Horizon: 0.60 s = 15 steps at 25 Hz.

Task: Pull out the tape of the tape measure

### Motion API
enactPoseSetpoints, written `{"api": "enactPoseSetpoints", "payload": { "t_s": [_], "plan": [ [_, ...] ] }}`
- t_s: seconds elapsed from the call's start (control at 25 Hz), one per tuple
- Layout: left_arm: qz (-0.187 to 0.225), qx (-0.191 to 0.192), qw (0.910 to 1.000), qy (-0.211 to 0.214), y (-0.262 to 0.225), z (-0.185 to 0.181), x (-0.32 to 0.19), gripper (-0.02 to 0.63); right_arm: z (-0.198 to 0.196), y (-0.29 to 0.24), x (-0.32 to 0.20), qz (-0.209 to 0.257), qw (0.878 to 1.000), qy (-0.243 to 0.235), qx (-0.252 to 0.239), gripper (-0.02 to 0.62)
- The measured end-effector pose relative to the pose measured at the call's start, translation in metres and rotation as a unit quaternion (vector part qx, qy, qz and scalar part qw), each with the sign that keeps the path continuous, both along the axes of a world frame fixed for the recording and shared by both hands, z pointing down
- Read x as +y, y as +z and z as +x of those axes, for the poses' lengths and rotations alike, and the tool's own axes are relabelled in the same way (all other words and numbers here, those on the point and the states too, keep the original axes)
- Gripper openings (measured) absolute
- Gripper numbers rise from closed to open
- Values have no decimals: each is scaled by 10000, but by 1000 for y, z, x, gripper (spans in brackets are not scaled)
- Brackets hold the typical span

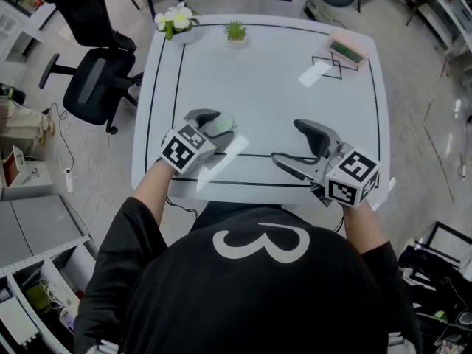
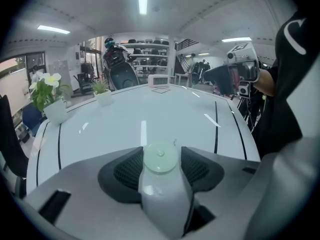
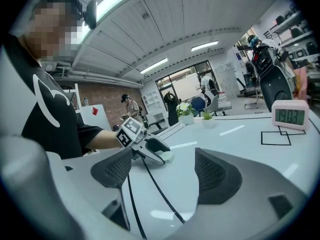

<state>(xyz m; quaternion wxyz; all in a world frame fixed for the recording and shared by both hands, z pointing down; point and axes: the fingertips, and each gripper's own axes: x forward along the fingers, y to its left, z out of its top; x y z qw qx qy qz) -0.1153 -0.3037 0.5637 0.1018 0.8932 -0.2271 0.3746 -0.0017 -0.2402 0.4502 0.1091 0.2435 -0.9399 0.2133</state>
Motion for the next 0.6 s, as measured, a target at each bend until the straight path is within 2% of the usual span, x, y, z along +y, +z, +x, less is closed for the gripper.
{"api": "enactPoseSetpoints", "payload": {
  "t_s": [0.08, 0.28, 0.48, 0.6],
  "plan": [
    [-103, -4, 9999, -42, 0, -1, -1, 218, -2, 0, -2, 24, 10000, -29, 11, 385],
    [-140, -22, 9999, -96, 0, -1, -3, 215, -5, -1, -3, 58, 10000, -63, -10, 383],
    [-227, -18, 9990, -380, 0, -1, -1, 213, -7, -2, -2, 29, 9999, -112, 28, 383],
    [-243, 43, 9989, -408, -4, 1, 1, 213, -7, -4, -5, 84, 9999, -119, 49, 383]
  ]
}}
